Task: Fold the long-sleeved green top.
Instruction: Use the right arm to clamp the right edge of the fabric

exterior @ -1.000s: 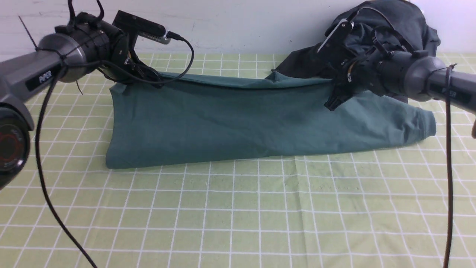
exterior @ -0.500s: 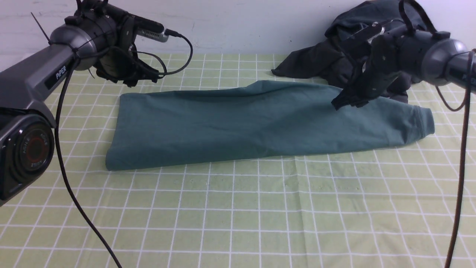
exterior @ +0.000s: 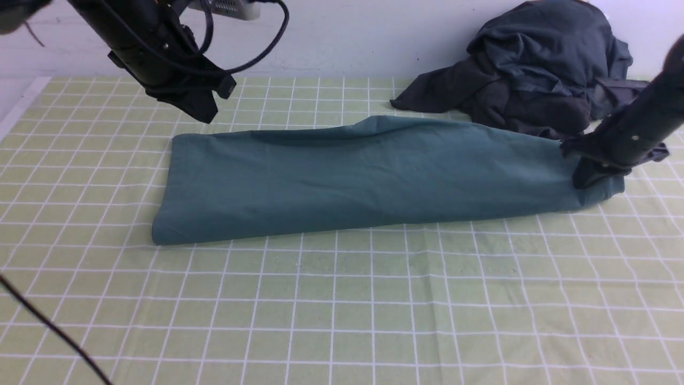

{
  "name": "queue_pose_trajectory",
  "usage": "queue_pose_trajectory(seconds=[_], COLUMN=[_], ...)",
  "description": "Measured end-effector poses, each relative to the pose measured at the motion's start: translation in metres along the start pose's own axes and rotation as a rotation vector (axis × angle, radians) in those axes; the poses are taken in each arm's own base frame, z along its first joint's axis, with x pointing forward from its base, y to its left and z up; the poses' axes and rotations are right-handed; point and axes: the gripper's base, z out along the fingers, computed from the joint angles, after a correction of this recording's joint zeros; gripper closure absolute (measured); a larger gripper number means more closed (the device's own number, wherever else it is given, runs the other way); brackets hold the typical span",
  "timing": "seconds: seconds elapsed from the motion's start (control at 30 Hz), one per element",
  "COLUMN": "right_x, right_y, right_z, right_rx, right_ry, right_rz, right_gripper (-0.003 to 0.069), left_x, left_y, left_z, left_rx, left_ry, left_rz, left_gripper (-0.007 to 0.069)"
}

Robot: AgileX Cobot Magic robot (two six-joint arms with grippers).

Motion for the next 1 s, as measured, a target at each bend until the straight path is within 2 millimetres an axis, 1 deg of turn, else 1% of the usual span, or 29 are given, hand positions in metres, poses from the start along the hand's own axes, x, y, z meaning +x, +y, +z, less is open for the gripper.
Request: queue_pose_trajectory(seconds=[0.07, 0.1, 0.13, 0.2, 0.23, 0.27, 0.3, 0.37, 0.4, 0.5, 0.57, 0.6, 0.63, 0.67, 0.7, 0.73, 0.77, 0.8, 0.83, 0.87, 0.9, 0.93, 0.97, 1.0], right_x=[0.001, 0.001, 0.001, 0.0, -0.001, -0.002, -0.003, -0.004, -0.005, -0.005, -0.002, -0.001, 0.0, 0.0, -0.001, -0.001, -0.001, -0.001, 0.0, 0.0, 0.002, 0.002, 0.003, 0.003], right_y=[-0.016, -0.018, -0.024, -0.028, -0.028, -0.029, -0.03, -0.032, -0.033, -0.038, -0.04, -0.041, -0.039, -0.038, -0.037, -0.035, -0.034, -0.032, -0.029, -0.027, -0.025, -0.024, -0.022, -0.021], right_z=[-0.004, -0.005, -0.006, -0.006, -0.006, -0.005, -0.006, -0.005, -0.004, 0.004, 0.014, 0.019, 0.022, 0.022, 0.022, 0.024, 0.024, 0.024, 0.025, 0.025, 0.022, 0.02, 0.014, 0.003], right_rx=[-0.006, -0.006, 0.0, 0.016, 0.021, 0.025, 0.035, 0.052, 0.067, 0.088, 0.085, 0.08, 0.074, 0.072, 0.07, 0.061, 0.059, 0.051, 0.039, 0.03, 0.024, 0.022, 0.021, 0.024], right_ry=[-0.012, -0.014, -0.025, -0.047, -0.057, -0.063, -0.079, -0.092, -0.105, -0.105, -0.083, -0.07, -0.062, -0.063, -0.063, -0.063, -0.063, -0.061, -0.049, -0.035, -0.016, -0.01, -0.004, -0.003], right_rz=[0.045, 0.051, 0.064, 0.066, 0.065, 0.064, 0.062, 0.063, 0.075, 0.132, 0.173, 0.184, 0.19, 0.191, 0.192, 0.198, 0.199, 0.2, 0.205, 0.202, 0.189, 0.178, 0.162, 0.145], right_gripper=[0.0607, 0.0597, 0.0557, 0.0473, 0.0446, 0.0427, 0.0328, 0.0248, 0.0183, 0.01, 0.0084, 0.0086, 0.0109, 0.0113, 0.0137, 0.0193, 0.0212, 0.0264, 0.0358, 0.042, 0.0506, 0.0542, 0.0592, 0.0622], left_x=[0.015, 0.02, 0.034, 0.057, 0.067, 0.075, 0.098, 0.12, 0.135, 0.164, 0.179, 0.185, 0.194, 0.196, 0.2, 0.208, 0.209, 0.212, 0.216, 0.218, 0.219, 0.221, 0.222, 0.223], left_y=[-0.014, -0.018, -0.025, -0.03, -0.031, -0.031, -0.032, -0.032, -0.032, -0.031, -0.033, -0.033, -0.035, -0.035, -0.036, -0.037, -0.037, -0.038, -0.038, -0.038, -0.039, -0.039, -0.039, -0.04], left_z=[-0.02, -0.029, -0.04, -0.052, -0.056, -0.055, -0.062, -0.07, -0.072, -0.076, -0.081, -0.082, -0.081, -0.081, -0.081, -0.081, -0.081, -0.082, -0.083, -0.085, -0.087, -0.088, -0.09, -0.092], left_rx=[0.028, 0.023, 0.007, -0.026, -0.042, -0.05, -0.088, -0.126, -0.153, -0.216, -0.258, -0.274, -0.299, -0.3, -0.317, -0.344, -0.351, -0.367, -0.394, -0.405, -0.418, -0.425, -0.436, -0.445], left_ry=[-0.035, -0.051, -0.07, -0.083, -0.082, -0.069, -0.056, -0.045, -0.037, -0.04, -0.061, -0.063, -0.062, -0.064, -0.067, -0.08, -0.085, -0.101, -0.113, -0.116, -0.122, -0.12, -0.123, -0.127], left_rz=[0.005, 0.011, 0.014, 0.005, 0.002, -0.001, -0.011, -0.025, -0.04, -0.103, -0.141, -0.152, -0.163, -0.167, -0.171, -0.179, -0.181, -0.182, -0.184, -0.186, -0.192, -0.193, -0.196, -0.201], left_gripper=[0.0628, 0.0628, 0.0628, 0.0628, 0.0628, 0.0628, 0.0628, 0.0628, 0.0628, 0.0628, 0.0628, 0.0628, 0.0628, 0.0628, 0.0628, 0.0628, 0.0628, 0.0628, 0.0628, 0.0628, 0.0628, 0.0628, 0.0628, 0.0628])
